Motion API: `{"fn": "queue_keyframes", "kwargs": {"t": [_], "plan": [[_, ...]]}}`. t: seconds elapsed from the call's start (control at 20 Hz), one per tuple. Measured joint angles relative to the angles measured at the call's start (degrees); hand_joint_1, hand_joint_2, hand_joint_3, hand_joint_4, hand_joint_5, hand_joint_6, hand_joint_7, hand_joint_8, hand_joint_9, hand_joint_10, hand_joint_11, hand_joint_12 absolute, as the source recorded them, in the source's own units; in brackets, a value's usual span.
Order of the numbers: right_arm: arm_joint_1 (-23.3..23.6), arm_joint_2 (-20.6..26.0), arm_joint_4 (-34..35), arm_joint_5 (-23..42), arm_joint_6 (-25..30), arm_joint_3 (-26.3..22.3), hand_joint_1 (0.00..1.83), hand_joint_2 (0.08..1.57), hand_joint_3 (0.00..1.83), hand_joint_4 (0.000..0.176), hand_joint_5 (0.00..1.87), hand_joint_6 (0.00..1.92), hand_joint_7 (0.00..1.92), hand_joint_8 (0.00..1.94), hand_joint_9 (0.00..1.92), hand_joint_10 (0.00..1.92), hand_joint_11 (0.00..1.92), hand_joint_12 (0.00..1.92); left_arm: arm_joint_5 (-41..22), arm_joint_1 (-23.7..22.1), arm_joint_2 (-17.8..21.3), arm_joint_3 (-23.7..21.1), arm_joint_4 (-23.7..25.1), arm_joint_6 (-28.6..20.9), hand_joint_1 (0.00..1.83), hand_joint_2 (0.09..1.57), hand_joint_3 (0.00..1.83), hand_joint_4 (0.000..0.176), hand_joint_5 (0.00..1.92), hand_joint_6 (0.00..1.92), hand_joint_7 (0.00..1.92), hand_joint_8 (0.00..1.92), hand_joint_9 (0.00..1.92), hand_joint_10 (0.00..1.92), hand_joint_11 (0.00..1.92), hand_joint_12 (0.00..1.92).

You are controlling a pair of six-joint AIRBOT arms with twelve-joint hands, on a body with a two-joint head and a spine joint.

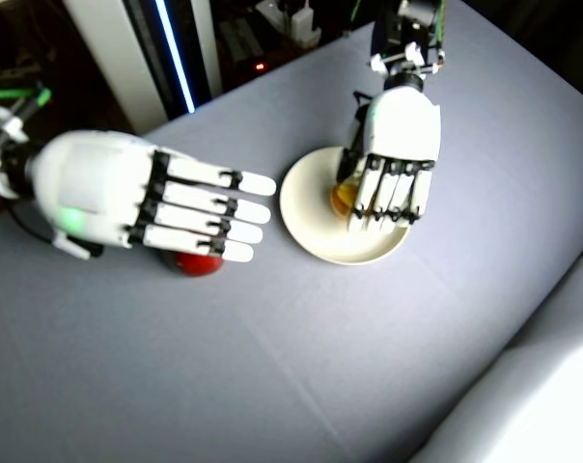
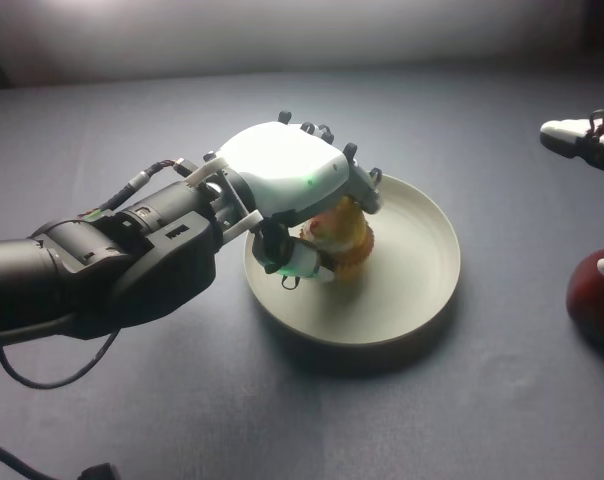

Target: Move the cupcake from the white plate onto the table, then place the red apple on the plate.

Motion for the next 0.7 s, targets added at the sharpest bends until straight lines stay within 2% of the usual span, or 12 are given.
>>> {"fn": "queue_keyframes", "kwargs": {"t": [0.05,0.1,0.15,0.2,0.25,0.3,0.35,0.4,0.45,0.5,0.55,0.7], "plan": [[0.0,0.0,0.1,0.0,0.0,0.0,0.83,1.28,0.0,0.022,0.12,0.01,0.2,0.01,0.25,0.01,0.07,0.5,0.0,0.0,0.0,0.0,0.0,-0.2,1.2,1.08,0.0,0.0,1.06,0.82,0.91,1.33,0.81,1.63,0.63,1.81],[0.0,0.0,0.0,0.0,0.0,0.0,0.83,1.28,0.0,0.024,0.13,0.01,0.21,0.01,0.25,0.01,0.08,0.51,-0.2,0.0,0.2,0.0,0.0,-1.8,1.19,1.06,0.0,0.0,1.12,0.72,0.87,1.55,0.84,1.8,0.75,1.87],[0.0,0.0,-0.1,0.0,0.2,0.0,0.84,1.28,0.0,0.016,0.13,0.01,0.21,0.01,0.26,0.01,0.08,0.51,-1.1,0.0,1.4,-1.0,0.1,-3.0,1.19,1.06,0.0,0.0,1.12,0.73,0.88,1.57,0.82,1.86,0.78,1.91],[0.0,0.0,-0.1,0.0,0.4,0.0,0.81,1.28,0.0,0.025,0.14,0.01,0.22,0.01,0.27,0.01,0.09,0.52,-2.1,0.0,2.4,-1.8,0.2,-3.3,1.19,1.05,0.0,0.0,1.12,0.73,0.9,1.32,0.82,1.69,0.71,1.88],[0.0,0.0,0.0,-0.1,0.5,0.0,0.78,1.28,0.0,0.037,0.15,0.01,0.23,0.01,0.27,0.01,0.1,0.52,-3.9,0.0,4.8,-3.7,0.2,-3.4,1.25,1.08,0.0,0.0,1.18,0.44,0.96,1.26,0.8,1.43,0.61,1.8],[0.0,0.0,0.0,-0.1,0.7,0.0,0.78,1.28,0.0,0.042,0.15,0.01,0.24,0.01,0.27,0.01,0.11,0.52,-6.3,0.3,7.4,-5.4,0.2,-3.4,1.27,1.07,0.0,0.0,1.25,0.27,1.0,1.2,0.81,1.29,0.58,1.75],[0.0,0.0,0.0,0.0,0.9,0.0,0.78,1.27,0.0,0.048,0.15,0.01,0.24,0.01,0.27,0.01,0.11,0.52,-9.3,1.2,10.4,-7.6,0.2,-3.4,1.28,1.05,0.0,0.0,1.27,0.25,1.07,1.05,0.89,0.98,0.6,1.47],[0.0,0.0,0.0,-0.1,0.9,0.0,0.8,1.26,0.0,0.044,0.16,0.01,0.25,0.01,0.28,0.01,0.12,0.52,-12.6,3.0,13.8,-9.8,0.2,-3.3,1.26,1.06,0.01,0.0,1.18,0.46,1.06,1.02,0.93,0.63,0.56,1.3],[0.0,0.0,0.1,-0.2,0.9,-0.2,0.8,1.26,0.0,0.035,0.17,0.01,0.25,0.01,0.29,0.01,0.13,0.52,-15.0,5.5,17.2,-12.2,-0.2,-3.3,1.24,1.1,0.0,0.0,1.12,0.61,0.96,1.15,0.91,0.52,0.52,1.29],[0.0,0.0,0.1,-0.2,1.2,-0.2,0.79,1.27,0.0,0.029,0.17,0.01,0.24,0.0,0.29,0.01,0.11,0.51,-16.7,8.2,19.9,-14.2,-1.3,-3.2,1.23,1.12,0.0,0.0,1.06,0.7,0.92,1.21,0.88,0.61,0.51,1.39],[-0.1,0.0,0.0,-0.2,1.4,-0.3,0.79,1.27,0.0,0.026,0.17,0.01,0.24,0.0,0.3,0.01,0.11,0.51,-17.9,10.5,21.6,-15.5,-2.3,-3.0,1.25,1.12,0.0,0.0,1.08,0.61,0.92,1.27,0.9,0.76,0.6,1.46],[-0.4,0.0,-0.1,-0.7,2.0,-0.3,0.77,1.27,0.0,0.023,0.19,0.01,0.23,0.0,0.29,0.0,0.11,0.5,-21.0,18.3,26.7,-20.4,-10.1,3.4,1.23,1.11,0.0,0.0,1.06,0.72,0.94,1.19,0.87,0.71,0.58,1.39]]}}
